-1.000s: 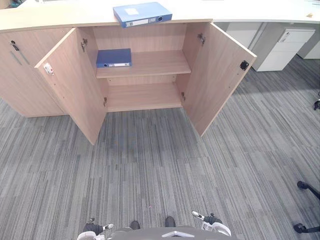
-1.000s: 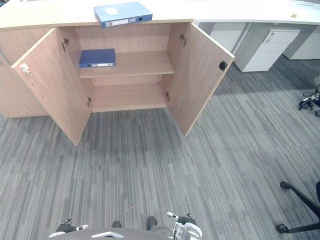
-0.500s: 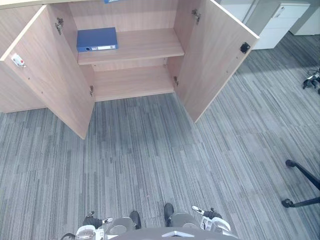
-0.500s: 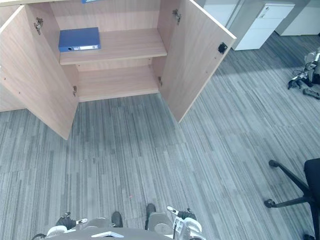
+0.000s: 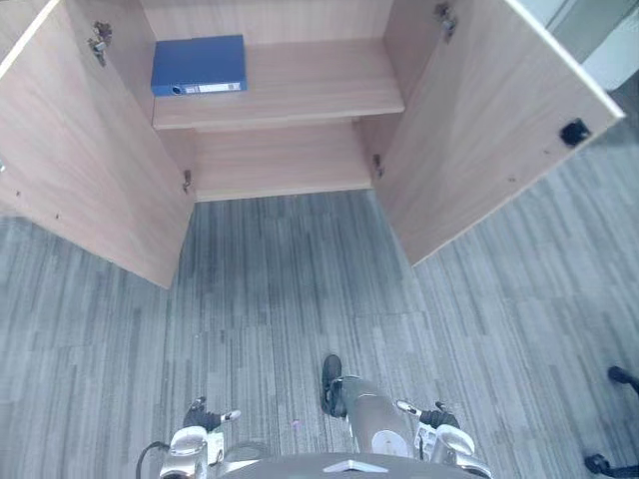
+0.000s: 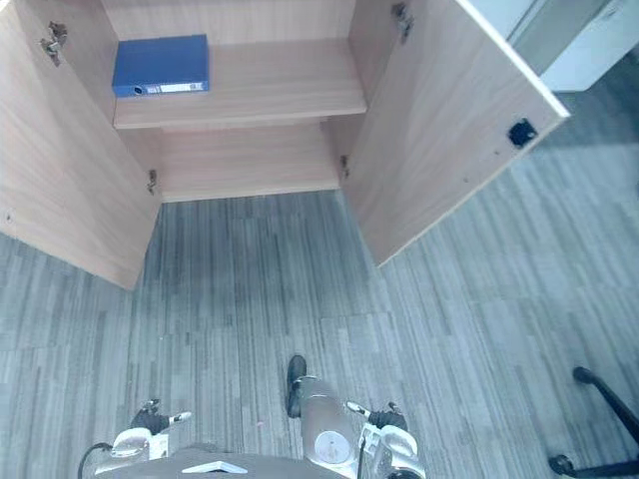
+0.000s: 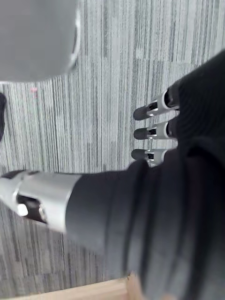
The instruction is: Walk over to the cabinet, pick up the folder, carry it to the office cabinet, place the folder inside the office cabinet, then close the office cabinet door
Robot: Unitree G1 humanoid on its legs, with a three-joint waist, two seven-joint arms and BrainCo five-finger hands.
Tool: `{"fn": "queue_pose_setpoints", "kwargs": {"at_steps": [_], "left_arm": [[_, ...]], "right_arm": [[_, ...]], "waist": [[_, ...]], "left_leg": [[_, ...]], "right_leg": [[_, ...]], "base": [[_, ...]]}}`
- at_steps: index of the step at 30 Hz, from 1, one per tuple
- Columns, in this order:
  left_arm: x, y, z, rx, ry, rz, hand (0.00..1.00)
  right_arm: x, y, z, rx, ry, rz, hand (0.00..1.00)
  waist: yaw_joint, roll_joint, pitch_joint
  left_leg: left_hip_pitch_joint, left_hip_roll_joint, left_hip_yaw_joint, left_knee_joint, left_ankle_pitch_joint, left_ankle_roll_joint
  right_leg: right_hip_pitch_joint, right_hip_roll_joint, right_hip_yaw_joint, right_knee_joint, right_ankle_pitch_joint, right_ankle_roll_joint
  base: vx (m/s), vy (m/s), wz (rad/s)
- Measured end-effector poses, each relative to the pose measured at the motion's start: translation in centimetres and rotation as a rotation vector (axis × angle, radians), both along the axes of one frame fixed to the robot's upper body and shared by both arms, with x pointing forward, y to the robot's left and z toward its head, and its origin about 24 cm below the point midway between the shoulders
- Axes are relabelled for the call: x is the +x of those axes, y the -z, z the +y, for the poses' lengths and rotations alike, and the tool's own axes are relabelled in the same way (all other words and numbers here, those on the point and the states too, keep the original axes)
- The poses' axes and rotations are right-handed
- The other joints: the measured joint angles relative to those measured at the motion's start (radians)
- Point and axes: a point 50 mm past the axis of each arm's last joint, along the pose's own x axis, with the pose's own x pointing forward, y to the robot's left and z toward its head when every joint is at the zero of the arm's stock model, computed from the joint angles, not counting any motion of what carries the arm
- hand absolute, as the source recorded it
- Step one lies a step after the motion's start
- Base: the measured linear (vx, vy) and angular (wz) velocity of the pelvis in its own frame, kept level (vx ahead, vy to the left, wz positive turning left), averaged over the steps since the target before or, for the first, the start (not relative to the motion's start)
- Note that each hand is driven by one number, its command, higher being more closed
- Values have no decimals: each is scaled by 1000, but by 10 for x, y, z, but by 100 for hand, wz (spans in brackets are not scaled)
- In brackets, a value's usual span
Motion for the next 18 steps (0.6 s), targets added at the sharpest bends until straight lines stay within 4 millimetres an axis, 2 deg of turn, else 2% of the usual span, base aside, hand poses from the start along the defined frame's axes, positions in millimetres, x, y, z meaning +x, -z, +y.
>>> {"fn": "queue_pose_setpoints", "kwargs": {"at_steps": [1,2,4,5,6,8,10,11,12,13,14,15,16,17,18], "left_arm": [[3,-1,-4,-20,-35,-22,0],[8,-4,-3,-22,-45,-49,0],[14,-8,-3,-17,-46,-83,0],[20,-10,-4,-19,-44,-105,0],[22,-11,-4,-19,-44,-114,0],[25,-13,-3,-16,-52,-125,0],[26,-14,-1,-15,-61,-131,0],[25,-13,-2,-15,-55,-130,0],[24,-13,-3,-19,-58,-128,0],[25,-13,-4,-20,-54,-129,0],[23,-13,2,-5,-53,-122,0],[20,-11,6,3,-53,-109,0],[18,-10,7,2,-54,-99,0],[17,-10,7,3,-46,-93,0],[15,-9,7,6,-33,-83,0]], "right_arm": [[-2,0,1,-9,6,2,0],[-4,0,3,-11,5,-1,0],[-2,0,8,1,6,-12,0],[1,-1,13,12,7,-27,0],[4,-2,15,17,6,-39,0],[3,-1,19,28,15,-41,0],[1,0,20,34,38,-36,0],[-4,2,20,33,44,-21,0],[-4,2,21,33,39,-18,0],[-4,2,21,35,39,-17,0],[-4,4,30,58,38,-16,0],[-6,5,35,70,40,-13,0],[-6,5,35,71,40,-12,0],[-5,5,35,71,35,-13,0],[-5,4,34,71,33,-16,0]], "waist": [[6,-1,4],[22,-13,9],[40,-26,5],[54,-21,-4],[56,-17,-5],[61,-23,-1],[68,-36,-1],[79,-40,-8],[92,-40,-16],[94,-43,-25],[86,-79,-49],[87,-99,-59],[91,-103,-58],[90,-106,-56],[85,-104,-55]], "left_leg": [[-42,53,37,178,-7,12],[-82,93,73,279,-19,32],[-148,125,103,333,-27,40],[-232,146,120,322,-35,47],[-274,150,133,292,-46,51],[-333,127,159,180,-54,56],[-357,63,153,-6,-37,43],[-350,18,136,-186,33,39],[-344,-6,106,-258,169,67],[-342,-25,103,-255,197,90],[-339,-48,128,-247,150,106],[-317,-59,158,-242,125,117],[-296,-60,174,-239,113,128],[-238,-63,195,-245,83,144],[-210,-65,201,-248,71,151]], "right_leg": [[77,9,0,-14,-14,-18],[145,12,7,-26,-33,-27],[200,10,19,-45,-68,-18],[229,10,26,-69,-101,3],[244,9,31,-80,-107,9],[297,-9,38,-110,-114,19],[348,-44,42,-141,-119,28],[369,-62,62,-166,-128,54],[386,-72,92,-188,-144,89],[391,-87,106,-193,-148,95],[379,-117,128,-172,-147,93],[338,-142,157,-75,-147,95],[312,-149,177,-2,-143,98],[243,-167,203,183,-116,138],[210,-176,211,280,-104,160]], "base": [[457,-137,4],[447,-122,-1],[370,-66,-19],[324,-9,-26],[302,53,-22],[371,123,-5],[370,182,-9],[361,241,-51],[370,265,-62],[407,284,-56],[434,272,-43],[435,259,-42],[479,304,-56],[310,206,-42],[454,252,-34]]}}
